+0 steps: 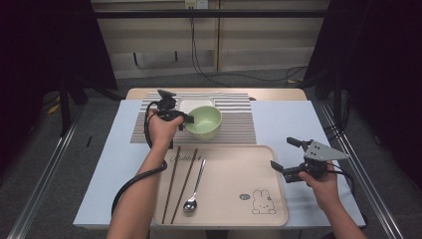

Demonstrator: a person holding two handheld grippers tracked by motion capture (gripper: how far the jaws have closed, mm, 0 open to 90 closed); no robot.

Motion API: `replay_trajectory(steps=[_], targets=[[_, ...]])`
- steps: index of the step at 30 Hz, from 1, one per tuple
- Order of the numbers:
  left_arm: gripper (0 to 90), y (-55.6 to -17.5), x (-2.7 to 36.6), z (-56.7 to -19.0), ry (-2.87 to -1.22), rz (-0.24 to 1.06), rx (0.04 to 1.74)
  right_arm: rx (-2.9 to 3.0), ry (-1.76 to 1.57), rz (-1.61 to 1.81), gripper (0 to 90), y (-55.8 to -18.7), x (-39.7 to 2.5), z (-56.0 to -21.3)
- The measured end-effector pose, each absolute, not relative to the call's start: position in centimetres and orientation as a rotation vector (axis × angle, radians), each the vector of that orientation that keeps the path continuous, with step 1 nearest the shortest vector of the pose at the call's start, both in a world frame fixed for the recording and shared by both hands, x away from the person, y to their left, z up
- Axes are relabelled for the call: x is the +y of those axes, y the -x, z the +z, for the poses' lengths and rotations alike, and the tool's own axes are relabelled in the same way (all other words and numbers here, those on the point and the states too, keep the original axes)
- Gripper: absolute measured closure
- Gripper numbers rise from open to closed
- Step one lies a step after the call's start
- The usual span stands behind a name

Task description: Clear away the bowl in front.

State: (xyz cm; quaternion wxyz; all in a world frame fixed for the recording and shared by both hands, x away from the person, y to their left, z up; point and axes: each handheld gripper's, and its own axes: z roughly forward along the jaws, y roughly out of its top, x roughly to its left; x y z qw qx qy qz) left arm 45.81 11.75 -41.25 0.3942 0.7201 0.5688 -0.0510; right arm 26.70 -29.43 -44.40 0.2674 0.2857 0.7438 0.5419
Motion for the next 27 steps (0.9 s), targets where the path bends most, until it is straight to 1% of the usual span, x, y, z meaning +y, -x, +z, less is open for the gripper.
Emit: replay_trajectory(steps=[10, 18, 22, 27], targets=[[83.3, -44.1, 11.1, -41.1, -1.884, -0.175, 1.38, 2.011, -0.77, 1.459, 1.7, -26.7, -29.4, -44.4], [83.3, -43.0, 10.5, -41.1, -1.93, -0.183, 1.341, 2.009, -0.77, 1.459, 1.6, -26.6, -29.4, -44.4], [83.2, -42.4, 10.4, -41.3, -1.911, -0.184, 1.347, 2.01, -0.771, 1.458, 1.7, -26.6, -29.4, -44.4], [83.1, -41.7, 10.3, -41.5, -1.942, -0.187, 1.315, 2.004, -0.778, 1.461, 1.7, -26.6, -29.3, -44.4]])
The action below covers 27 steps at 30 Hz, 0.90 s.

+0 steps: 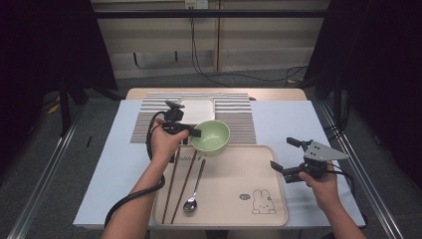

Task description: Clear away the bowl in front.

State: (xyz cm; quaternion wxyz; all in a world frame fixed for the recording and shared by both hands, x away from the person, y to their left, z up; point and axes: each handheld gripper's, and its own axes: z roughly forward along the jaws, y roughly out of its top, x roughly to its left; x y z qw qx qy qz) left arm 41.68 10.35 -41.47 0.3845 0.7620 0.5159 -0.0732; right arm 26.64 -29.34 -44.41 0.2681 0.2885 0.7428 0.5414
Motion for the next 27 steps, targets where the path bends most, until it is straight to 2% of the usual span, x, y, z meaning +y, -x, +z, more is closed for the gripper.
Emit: replay_trajectory(steps=[27], targets=[[82.9, -37.9, 9.1, -42.5, -2.072, -0.202, 1.183, 1.999, -0.777, 1.463, 1.7, -26.6, -29.2, -44.4]])
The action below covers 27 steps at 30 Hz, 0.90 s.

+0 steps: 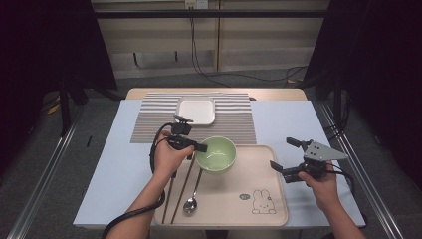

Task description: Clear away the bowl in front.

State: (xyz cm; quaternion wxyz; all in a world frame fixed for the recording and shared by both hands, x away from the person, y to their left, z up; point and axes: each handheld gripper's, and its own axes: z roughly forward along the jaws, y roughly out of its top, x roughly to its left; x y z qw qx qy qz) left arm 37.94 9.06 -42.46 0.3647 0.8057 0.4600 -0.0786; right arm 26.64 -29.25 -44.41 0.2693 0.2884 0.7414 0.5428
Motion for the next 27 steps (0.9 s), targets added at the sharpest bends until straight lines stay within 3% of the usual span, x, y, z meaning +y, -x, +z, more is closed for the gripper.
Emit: replay_trajectory(steps=[27], targets=[[82.3, -34.9, 8.8, -43.7, -2.148, -0.196, 1.126, 2.007, -0.774, 1.46, 1.7, -26.6, -29.1, -44.4]])
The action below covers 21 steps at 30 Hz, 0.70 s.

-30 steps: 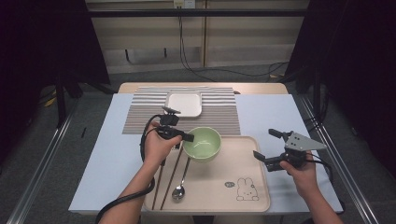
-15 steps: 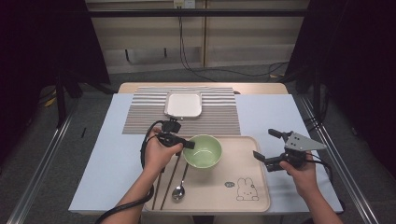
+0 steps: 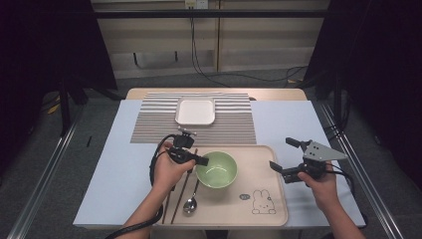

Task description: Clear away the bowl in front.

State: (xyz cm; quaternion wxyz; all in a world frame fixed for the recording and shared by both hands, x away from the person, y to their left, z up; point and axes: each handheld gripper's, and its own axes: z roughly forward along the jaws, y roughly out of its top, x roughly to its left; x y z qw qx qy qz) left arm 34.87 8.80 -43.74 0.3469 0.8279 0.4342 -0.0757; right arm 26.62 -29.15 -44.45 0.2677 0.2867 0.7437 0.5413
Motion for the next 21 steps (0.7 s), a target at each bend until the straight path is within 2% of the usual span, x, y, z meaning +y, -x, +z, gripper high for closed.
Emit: replay_trajectory(steps=[21], targets=[[81.2, -33.6, 9.3, -44.4, -2.149, -0.209, 1.09, 2.007, -0.773, 1.46, 1.7, -26.7, -29.0, -44.6]])
